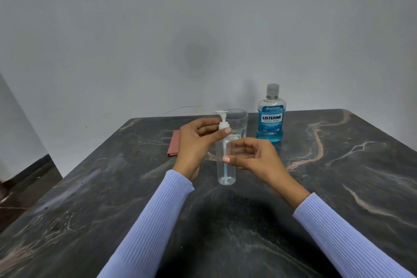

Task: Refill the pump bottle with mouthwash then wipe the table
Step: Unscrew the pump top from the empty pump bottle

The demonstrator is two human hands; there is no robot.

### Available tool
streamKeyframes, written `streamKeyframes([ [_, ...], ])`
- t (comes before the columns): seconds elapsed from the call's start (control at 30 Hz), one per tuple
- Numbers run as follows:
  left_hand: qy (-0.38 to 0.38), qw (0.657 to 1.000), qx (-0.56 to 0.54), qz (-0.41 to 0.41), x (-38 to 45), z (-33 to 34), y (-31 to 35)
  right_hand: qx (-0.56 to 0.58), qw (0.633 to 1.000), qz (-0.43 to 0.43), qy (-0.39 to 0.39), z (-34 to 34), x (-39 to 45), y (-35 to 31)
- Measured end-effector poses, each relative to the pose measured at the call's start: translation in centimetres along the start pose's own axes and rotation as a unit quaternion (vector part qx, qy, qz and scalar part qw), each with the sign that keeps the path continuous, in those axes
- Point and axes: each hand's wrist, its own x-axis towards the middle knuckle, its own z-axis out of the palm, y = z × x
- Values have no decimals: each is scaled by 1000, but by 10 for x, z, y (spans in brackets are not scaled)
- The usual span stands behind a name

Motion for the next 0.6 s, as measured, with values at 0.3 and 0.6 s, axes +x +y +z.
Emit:
streamKeyframes([
  [0.3,-53,997,34,-49,1,3,7,-16,1000,-7,13,0,1,3],
  [0.6,15,998,-47,-36,3,2,5,-20,1000,0,14,0,2,8],
])
